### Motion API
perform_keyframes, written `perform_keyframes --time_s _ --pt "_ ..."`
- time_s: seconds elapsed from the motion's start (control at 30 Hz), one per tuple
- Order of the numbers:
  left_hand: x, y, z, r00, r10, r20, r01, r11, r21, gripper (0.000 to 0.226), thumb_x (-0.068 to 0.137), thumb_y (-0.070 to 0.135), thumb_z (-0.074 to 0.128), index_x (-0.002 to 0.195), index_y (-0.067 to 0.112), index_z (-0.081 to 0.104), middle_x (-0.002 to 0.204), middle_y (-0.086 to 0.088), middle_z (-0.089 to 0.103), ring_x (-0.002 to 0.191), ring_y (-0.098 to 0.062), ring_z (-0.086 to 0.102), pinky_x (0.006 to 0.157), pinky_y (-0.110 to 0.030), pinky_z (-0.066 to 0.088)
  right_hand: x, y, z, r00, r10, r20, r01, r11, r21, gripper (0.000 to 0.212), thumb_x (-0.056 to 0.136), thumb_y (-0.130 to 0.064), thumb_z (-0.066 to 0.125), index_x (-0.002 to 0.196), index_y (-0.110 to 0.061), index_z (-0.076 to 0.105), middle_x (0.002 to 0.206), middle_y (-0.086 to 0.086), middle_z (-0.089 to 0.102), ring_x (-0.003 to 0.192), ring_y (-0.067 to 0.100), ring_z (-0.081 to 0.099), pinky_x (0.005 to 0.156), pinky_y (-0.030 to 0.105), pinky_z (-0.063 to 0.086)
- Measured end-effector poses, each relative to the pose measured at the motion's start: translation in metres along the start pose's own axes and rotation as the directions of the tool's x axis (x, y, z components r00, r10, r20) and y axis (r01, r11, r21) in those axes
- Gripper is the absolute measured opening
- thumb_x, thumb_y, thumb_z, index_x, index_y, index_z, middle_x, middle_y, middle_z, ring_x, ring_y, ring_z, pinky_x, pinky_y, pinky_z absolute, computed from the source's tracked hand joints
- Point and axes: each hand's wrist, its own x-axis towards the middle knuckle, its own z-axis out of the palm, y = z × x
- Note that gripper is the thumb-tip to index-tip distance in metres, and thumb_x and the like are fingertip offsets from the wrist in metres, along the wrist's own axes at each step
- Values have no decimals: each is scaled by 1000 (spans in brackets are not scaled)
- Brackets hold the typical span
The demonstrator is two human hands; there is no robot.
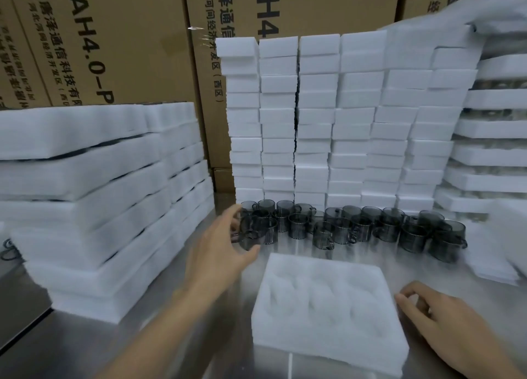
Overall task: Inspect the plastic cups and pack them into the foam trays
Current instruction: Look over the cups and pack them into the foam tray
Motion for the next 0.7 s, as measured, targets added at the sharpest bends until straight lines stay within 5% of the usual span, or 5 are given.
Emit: perform_keyframes --time_s 0.13,0.23,0.33,0.7 --pt "-34 52 1 955 282 -87 -292 947 -133 64 84 39 87 142 41 60 131 26 57 74 -2 62 70 -22 52 -4 2 2 999 -30 31 31 998 -48 18 97 -70 43 95 -55 52 85 -39 60 79 -12 59 53 21 39" --pt "-59 76 6 883 444 -151 -468 858 -210 67 82 30 88 142 38 60 136 23 56 65 -9 60 64 -29 57 -8 1 4 999 -37 26 39 997 -67 15 99 -66 46 94 -53 53 70 -16 64 64 -1 60 50 19 33" --pt "-76 85 10 802 555 -223 -595 779 -199 65 81 29 87 140 34 61 135 19 58 64 -6 57 58 -30 57 -15 0 4 997 -69 25 71 995 -65 13 101 -62 48 97 -51 55 67 -9 62 61 3 58 52 21 34" --pt "-102 84 6 828 498 -259 -556 791 -255 69 78 39 88 141 38 60 135 24 62 62 -3 62 66 -30 58 -25 1 3 993 -119 -5 120 993 9 10 104 -46 57 96 -43 62 63 0 62 61 11 58 54 28 39"
